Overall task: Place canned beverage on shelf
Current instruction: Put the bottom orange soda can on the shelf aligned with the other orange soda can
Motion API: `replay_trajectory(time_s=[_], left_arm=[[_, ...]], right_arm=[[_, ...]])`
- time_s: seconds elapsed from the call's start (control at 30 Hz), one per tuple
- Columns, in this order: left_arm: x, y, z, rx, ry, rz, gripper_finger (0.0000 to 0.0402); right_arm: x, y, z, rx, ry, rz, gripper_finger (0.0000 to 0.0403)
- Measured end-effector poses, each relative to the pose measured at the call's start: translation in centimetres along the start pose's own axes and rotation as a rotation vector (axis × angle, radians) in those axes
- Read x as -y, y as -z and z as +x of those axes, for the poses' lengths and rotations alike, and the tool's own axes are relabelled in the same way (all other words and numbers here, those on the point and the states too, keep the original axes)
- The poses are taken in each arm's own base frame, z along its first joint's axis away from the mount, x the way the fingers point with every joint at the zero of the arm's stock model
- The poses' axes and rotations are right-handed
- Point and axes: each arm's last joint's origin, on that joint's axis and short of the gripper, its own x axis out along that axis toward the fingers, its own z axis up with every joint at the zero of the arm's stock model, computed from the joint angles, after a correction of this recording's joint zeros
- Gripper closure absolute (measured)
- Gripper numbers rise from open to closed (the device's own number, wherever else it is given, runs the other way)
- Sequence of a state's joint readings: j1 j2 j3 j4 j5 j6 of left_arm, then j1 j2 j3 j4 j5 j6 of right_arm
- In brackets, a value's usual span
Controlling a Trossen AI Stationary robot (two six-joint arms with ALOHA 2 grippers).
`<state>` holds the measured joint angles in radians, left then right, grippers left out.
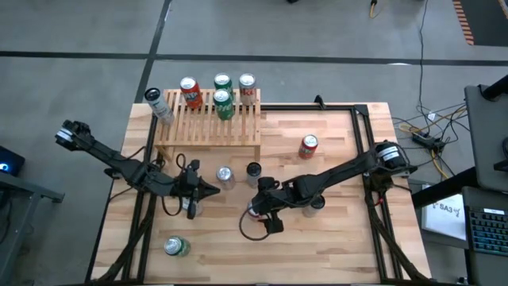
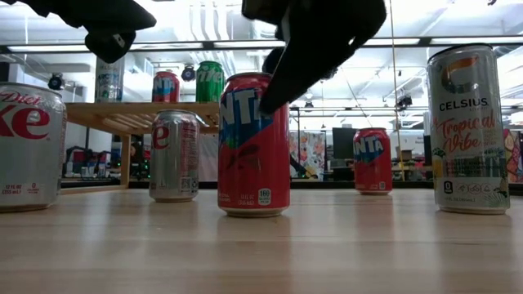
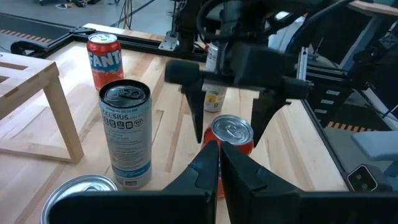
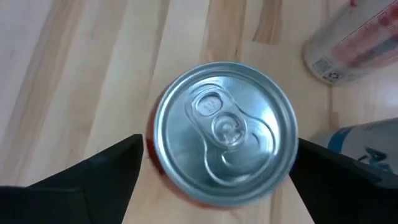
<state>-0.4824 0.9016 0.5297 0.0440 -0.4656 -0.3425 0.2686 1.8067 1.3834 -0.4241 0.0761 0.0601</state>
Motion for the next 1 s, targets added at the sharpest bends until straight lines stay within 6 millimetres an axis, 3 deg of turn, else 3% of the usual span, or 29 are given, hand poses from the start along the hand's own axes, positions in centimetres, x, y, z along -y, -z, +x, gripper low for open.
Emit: replay_trajectory(time_s=[0.23, 0.47, 0.67, 0.83, 1.0], left_arm=[[0.0, -0.1, 0.0, 0.009, 0.003, -0.004, 0.0401], [0.1, -0.2, 0.0, 0.018, 0.006, -0.007, 0.0401], [0.2, -0.5, 0.0, 0.049, 0.017, 0.001, 0.0399], [0.2, -0.7, 0.0, 0.069, 0.024, 0.009, 0.0361], [0.3, -0.8, 0.0, 0.073, 0.025, 0.011, 0.0288]], right_arm=[[0.6, 0.1, 0.8, -0.002, 0.003, 0.019, 0.0045], [1.0, 0.0, 0.8, 0.001, 0.009, 0.032, 0.0126], [1.1, -0.6, -0.1, 0.01, 0.01, 0.013, 0.0128], [1.2, -2.5, -2.5, 0.072, 0.021, -0.034, 0.0128], [1.3, -4.1, -4.2, 0.111, 0.069, -0.104, 0.0128]])
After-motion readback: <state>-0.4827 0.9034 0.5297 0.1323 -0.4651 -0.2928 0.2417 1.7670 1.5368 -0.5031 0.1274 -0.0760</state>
